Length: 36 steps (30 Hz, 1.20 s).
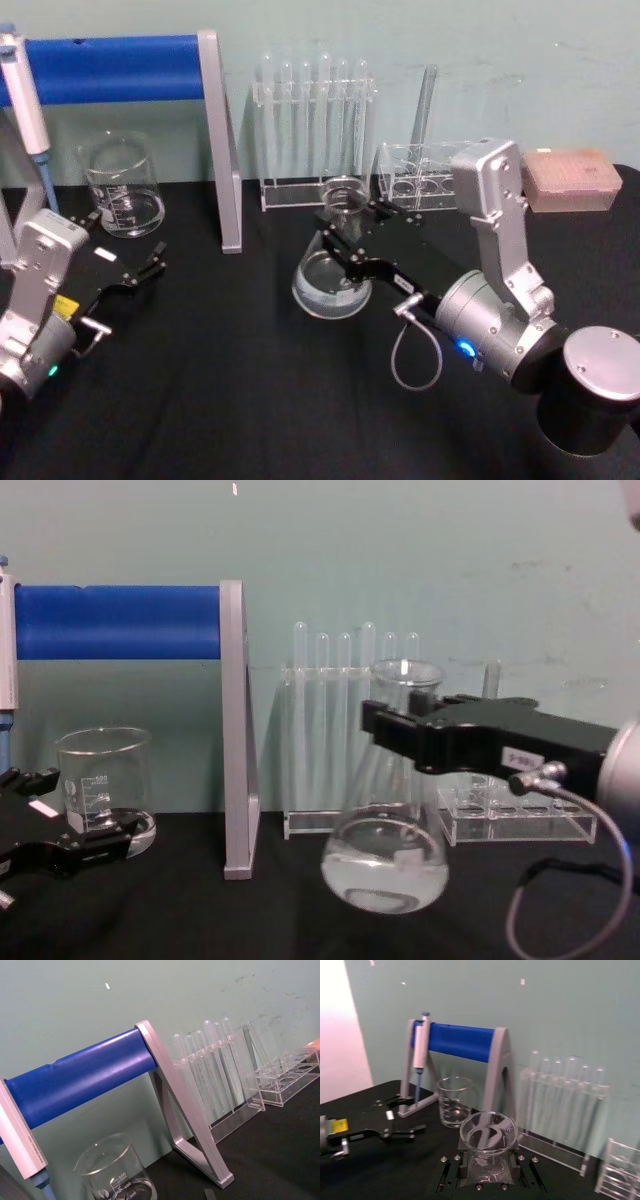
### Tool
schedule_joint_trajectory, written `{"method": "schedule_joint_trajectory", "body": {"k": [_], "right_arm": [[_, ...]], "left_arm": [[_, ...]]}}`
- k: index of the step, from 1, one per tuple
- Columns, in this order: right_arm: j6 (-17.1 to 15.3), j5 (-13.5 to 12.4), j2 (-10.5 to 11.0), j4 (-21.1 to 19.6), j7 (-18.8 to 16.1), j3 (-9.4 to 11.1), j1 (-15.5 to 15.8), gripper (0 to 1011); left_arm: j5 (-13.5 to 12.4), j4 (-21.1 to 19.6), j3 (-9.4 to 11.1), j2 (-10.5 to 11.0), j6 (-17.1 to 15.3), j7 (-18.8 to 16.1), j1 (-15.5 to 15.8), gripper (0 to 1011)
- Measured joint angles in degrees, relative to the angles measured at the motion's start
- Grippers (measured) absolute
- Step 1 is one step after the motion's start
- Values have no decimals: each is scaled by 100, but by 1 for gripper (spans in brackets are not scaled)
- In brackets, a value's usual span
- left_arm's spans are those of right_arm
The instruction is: Grasp the erlenmeyer flask with one hand, shake it three times, then place it back.
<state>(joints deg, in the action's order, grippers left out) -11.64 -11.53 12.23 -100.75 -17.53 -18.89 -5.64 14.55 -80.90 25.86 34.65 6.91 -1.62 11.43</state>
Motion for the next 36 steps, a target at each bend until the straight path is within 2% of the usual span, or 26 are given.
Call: {"method": "schedule_joint_trajectory", "body": {"k": [8, 22, 28, 36], "right_arm": [[15, -124, 97, 83, -90, -172, -119, 449], [22, -341, 321, 136, -192, -296, -228, 449], [71, -450, 455, 170, -296, -359, -276, 449], [195, -630, 710, 263, -600, -479, -363, 449]], "left_arm": [[0, 0, 0, 0, 0, 0, 0, 1001], [0, 0, 0, 0, 0, 0, 0, 1001], [0, 0, 0, 0, 0, 0, 0, 1001], [0, 0, 0, 0, 0, 0, 0, 1001]]}}
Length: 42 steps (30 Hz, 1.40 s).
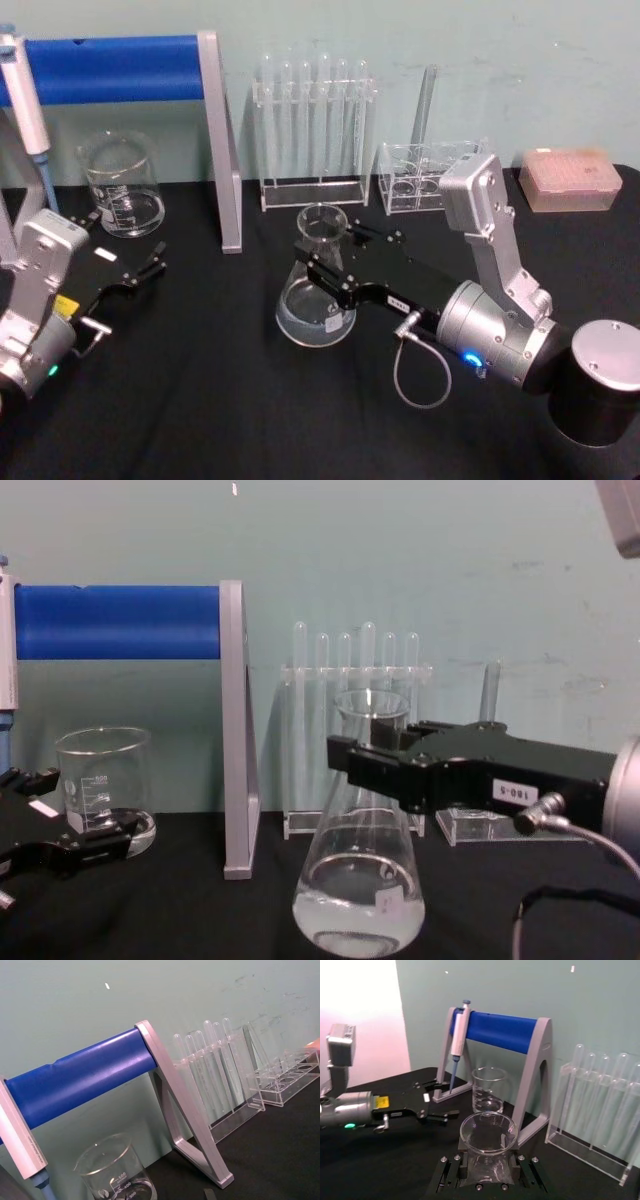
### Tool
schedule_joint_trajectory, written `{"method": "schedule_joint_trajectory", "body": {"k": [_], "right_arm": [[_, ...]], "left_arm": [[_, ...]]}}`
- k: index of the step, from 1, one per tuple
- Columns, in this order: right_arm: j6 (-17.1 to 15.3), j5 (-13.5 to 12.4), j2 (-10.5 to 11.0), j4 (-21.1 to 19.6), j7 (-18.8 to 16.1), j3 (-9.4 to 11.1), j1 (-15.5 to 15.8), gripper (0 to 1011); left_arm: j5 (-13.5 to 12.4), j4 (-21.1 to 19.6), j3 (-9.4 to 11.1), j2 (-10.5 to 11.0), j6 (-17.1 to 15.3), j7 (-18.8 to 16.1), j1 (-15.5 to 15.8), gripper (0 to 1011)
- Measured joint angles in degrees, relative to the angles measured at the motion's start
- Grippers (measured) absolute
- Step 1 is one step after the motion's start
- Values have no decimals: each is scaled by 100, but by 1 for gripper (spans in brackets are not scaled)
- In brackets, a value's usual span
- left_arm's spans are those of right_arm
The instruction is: Grasp the erlenmeyer flask with one hand, shake it three times, then place it back.
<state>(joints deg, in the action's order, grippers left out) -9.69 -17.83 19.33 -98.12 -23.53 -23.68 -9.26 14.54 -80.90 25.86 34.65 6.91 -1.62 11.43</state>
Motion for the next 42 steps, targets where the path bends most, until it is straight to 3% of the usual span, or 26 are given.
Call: {"method": "schedule_joint_trajectory", "body": {"k": [17, 25, 42], "right_arm": [[503, -359, 501, 368, -627, -219, -154, 449], [751, -472, 618, 683, -837, -335, -260, 449], [935, -774, 795, 1132, -1297, -627, -576, 449]], "left_arm": [[0, 0, 0, 0, 0, 0, 0, 1001], [0, 0, 0, 0, 0, 0, 0, 1001], [0, 0, 0, 0, 0, 0, 0, 1001]]}}
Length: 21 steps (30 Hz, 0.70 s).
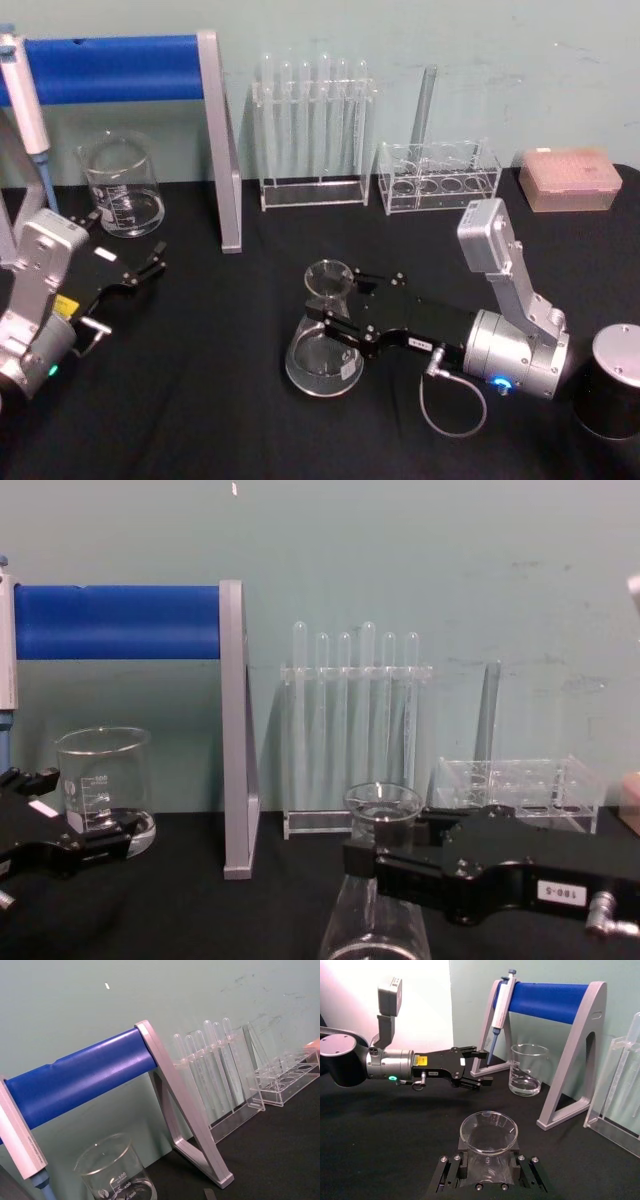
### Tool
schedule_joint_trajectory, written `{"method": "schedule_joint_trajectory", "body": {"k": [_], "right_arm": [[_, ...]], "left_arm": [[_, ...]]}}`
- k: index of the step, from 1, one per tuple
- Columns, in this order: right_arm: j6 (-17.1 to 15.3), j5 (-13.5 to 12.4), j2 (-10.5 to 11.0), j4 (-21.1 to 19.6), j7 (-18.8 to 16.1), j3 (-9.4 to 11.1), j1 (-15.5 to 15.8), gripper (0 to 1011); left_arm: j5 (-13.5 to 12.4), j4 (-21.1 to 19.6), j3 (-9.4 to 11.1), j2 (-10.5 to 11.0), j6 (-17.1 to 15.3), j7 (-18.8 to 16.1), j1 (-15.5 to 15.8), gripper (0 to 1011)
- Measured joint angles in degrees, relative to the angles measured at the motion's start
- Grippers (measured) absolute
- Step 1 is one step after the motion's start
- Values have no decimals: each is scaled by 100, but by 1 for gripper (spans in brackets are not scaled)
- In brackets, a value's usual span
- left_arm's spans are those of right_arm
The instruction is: Grasp the erlenmeyer flask with one hand, shake it three times, then place it back.
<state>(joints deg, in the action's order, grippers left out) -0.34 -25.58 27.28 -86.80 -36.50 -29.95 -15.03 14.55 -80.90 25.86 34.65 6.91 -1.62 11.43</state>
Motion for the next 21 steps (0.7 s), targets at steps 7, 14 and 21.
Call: {"method": "schedule_joint_trajectory", "body": {"k": [7, 14, 21], "right_arm": [[31, -37, 38, 87, -86, -111, -116, 449], [42, -36, 74, 132, -99, -205, -171, 449], [42, -29, 108, 135, -63, -246, -169, 449]], "left_arm": [[0, 0, 0, 0, 0, 0, 0, 1001], [0, 0, 0, 0, 0, 0, 0, 1001], [0, 0, 0, 0, 0, 0, 0, 1001]]}}
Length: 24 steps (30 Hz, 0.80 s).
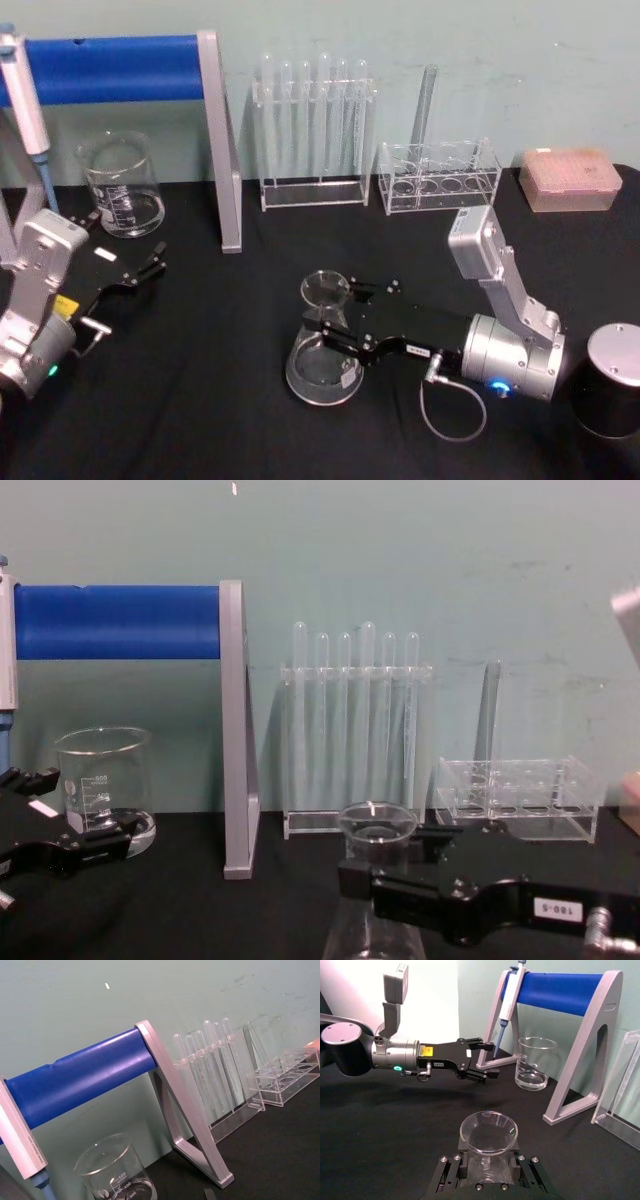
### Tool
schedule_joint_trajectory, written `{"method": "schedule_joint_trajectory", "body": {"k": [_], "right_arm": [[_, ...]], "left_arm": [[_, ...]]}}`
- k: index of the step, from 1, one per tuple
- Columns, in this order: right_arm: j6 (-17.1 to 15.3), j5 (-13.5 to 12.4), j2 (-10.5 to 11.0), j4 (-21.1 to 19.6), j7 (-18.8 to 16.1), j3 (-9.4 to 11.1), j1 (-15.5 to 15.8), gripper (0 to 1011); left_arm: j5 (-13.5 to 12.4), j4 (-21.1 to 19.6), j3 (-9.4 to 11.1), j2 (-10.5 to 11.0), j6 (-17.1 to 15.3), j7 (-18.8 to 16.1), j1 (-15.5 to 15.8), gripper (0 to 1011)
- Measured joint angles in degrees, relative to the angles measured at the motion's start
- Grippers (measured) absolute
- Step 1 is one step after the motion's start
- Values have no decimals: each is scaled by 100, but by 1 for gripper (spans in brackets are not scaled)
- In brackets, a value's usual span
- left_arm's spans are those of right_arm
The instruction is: Grasp the erlenmeyer flask with one hand, shake it three times, then place it back.
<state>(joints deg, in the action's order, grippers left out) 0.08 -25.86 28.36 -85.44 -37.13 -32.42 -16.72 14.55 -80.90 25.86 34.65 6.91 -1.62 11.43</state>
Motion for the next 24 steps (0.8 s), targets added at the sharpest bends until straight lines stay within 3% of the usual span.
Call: {"method": "schedule_joint_trajectory", "body": {"k": [24], "right_arm": [[16, 18, 45, -8, 59, -39, 71, 449]], "left_arm": [[0, 0, 0, 0, 0, 0, 0, 1001]]}}
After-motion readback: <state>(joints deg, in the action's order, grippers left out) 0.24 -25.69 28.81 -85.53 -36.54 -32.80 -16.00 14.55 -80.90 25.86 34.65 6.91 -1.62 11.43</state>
